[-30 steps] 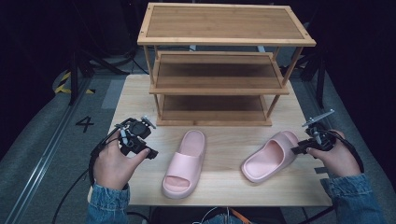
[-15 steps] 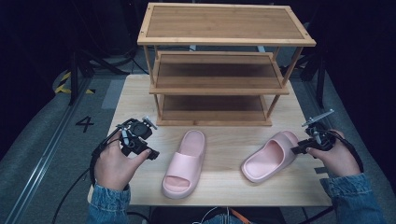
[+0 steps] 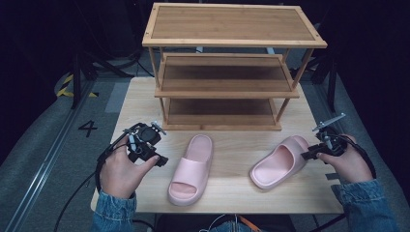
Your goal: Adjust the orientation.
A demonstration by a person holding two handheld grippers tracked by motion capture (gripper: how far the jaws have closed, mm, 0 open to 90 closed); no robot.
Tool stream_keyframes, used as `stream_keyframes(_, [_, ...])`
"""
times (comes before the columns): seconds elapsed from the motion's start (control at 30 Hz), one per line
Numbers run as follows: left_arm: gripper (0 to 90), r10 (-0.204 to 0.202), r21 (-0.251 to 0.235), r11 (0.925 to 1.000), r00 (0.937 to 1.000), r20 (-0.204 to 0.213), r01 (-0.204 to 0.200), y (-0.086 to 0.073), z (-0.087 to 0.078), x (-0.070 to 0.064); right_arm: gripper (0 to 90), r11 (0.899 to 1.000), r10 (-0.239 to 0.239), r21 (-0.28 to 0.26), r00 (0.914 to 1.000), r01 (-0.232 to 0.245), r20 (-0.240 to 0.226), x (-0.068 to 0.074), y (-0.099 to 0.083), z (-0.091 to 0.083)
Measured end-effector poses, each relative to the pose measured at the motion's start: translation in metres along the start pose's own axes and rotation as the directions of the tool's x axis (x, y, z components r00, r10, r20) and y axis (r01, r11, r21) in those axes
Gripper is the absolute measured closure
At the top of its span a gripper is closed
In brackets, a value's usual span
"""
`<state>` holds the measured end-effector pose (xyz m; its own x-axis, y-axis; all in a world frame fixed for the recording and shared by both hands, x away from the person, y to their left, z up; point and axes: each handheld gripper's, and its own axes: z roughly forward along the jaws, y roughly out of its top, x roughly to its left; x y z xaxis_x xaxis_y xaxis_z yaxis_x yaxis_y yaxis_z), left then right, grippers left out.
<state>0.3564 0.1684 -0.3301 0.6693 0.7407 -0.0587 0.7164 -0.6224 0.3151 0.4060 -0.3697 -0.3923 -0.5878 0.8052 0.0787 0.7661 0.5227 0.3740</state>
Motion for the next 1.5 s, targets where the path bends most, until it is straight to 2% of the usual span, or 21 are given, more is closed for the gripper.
stream_keyframes(0.1, [41.6,0.026,0.002,0.9996,0.9996,0.01,-0.026,0.003,-0.001,-0.008,53.7,1.0,0.002,0.002,1.0,-0.002,0.001,0.0,0.0,0.001])
stream_keyframes(0.17, [42.3,0.063,-0.01,0.998,0.998,-0.009,-0.063,0.008,0.0,-0.017,53.6,1.0,-0.002,0.005,1.0,0.002,0.0,0.001,0.001,0.001])
stream_keyframes(0.3, [43.7,0.086,0.008,0.9963,0.9963,0.001,-0.086,0.014,0.007,-0.028,53.6,1.0,-0.003,0.006,1.0,0.003,0.0,0.001,0.001,0.002])
stream_keyframes(0.4, [45.4,0.14,0.017,0.99,0.9901,0.015,-0.14,0.022,0.014,-0.039,53.6,1.0,-0.003,0.006,1.0,0.003,0.001,0.0,0.0,0.002])
stream_keyframes(0.57, [50.6,0.192,0.032,0.9806,0.9801,0.051,-0.193,0.033,0.028,-0.06,53.6,1.0,-0.006,0.008,1.0,0.006,0.003,0.001,0.001,0.002])
stream_keyframes(0.63, [53.8,0.222,0.035,0.9738,0.9718,0.08,-0.225,0.037,0.035,-0.068,53.5,1.0,-0.008,0.009,1.0,0.008,0.004,0.001,0.001,0.003])
stream_keyframes(0.73, [67.3,0.249,0.043,0.9661,0.9626,0.107,-0.255,0.042,0.048,-0.078,53.6,1.0,-0.002,0.012,1.0,0.002,0.002,0.002,0.002,0.003])
stream_keyframes(0.77, [67.3,0.253,0.044,0.9648,0.9605,0.116,-0.259,0.043,0.051,-0.08,53.6,1.0,-0.002,0.012,1.0,0.002,0.002,0.002,0.002,0.003])
stream_keyframes(0.8, [73.0,0.269,0.047,0.9595,0.9524,0.143,-0.278,0.046,0.06,-0.086,53.6,1.0,-0.007,0.014,1.0,0.007,0.003,0.002,0.002,0.004])
stream_keyframes(0.83, [75.3,0.269,0.047,0.9595,0.9524,0.143,-0.278,0.046,0.06,-0.086,53.6,1.0,-0.007,0.014,1.0,0.007,0.003,0.002,0.002,0.004])
stream_keyframes(0.9, [77.4,0.286,0.053,0.9526,0.9416,0.177,-0.3,0.048,0.07,-0.095,53.6,1.0,-0.007,0.013,1.0,0.007,0.003,0.002,0.002,0.003])
stream_keyframes(0.97, [80.2,0.296,0.078,0.9461,0.9368,0.187,-0.314,0.051,0.079,-0.101,53.6,1.0,-0.005,0.012,1.0,0.005,0.004,0.001,0.001,0.003])
stream_keyframes(1.0, [81.0,0.304,0.104,0.9394,0.9343,0.186,-0.327,0.052,0.088,-0.105,53.5,1.0,-0.005,0.012,1.0,0.005,0.004,0.001,0.001,0.003])
stream_keyframes(1.03, [81.4,0.304,0.104,0.9394,0.9343,0.186,-0.327,0.052,0.088,-0.105,53.5,1.0,-0.005,0.012,1.0,0.005,0.004,0.001,0.001,0.003])
stream_keyframes(1.1, [81.3,0.315,0.139,0.9299,0.9326,0.175,-0.341,0.053,0.097,-0.109,53.5,1.0,-0.005,0.007,1.0,0.005,0.0,0.002,0.001,0.003])
stream_keyframes(1.13, [81.2,0.31,0.153,0.9287,0.9336,0.18,-0.338,0.053,0.1,-0.11,53.5,1.0,-0.009,0.009,1.0,0.009,0.002,0.001,0.001,0.003])
stream_keyframes(1.17, [80.0,0.318,0.168,0.9223,0.9304,0.182,-0.348,0.053,0.103,-0.11,53.5,1.0,-0.005,0.006,1.0,0.005,0.002,0.001,0.001,0.003])
stream_keyframes(1.2, [78.1,0.318,0.196,0.9161,0.9314,0.177,-0.35,0.053,0.106,-0.109,53.5,1.0,-0.004,0.007,1.0,0.004,0.003,0.001,0.001,0.003])
stream_keyframes(1.3, [78.3,0.301,0.198,0.9201,0.9338,0.193,-0.338,0.051,0.105,-0.103,53.5,1.0,-0.002,0.01,1.0,0.002,0.001,0.001,0.001,0.004])
stream_keyframes(1.47, [78.1,0.273,0.235,0.9239,0.9506,0.148,-0.302,0.047,0.101,-0.093,53.4,1.0,-0.004,0.007,1.0,0.004,0.0,0.001,0.001,0.003])
stream_keyframes(1.5, [77.8,0.255,0.246,0.9279,0.9583,0.13,-0.28,0.045,0.1,-0.089,53.4,1.0,-0.007,0.008,1.0,0.007,0.002,0.0,0.001,0.003])
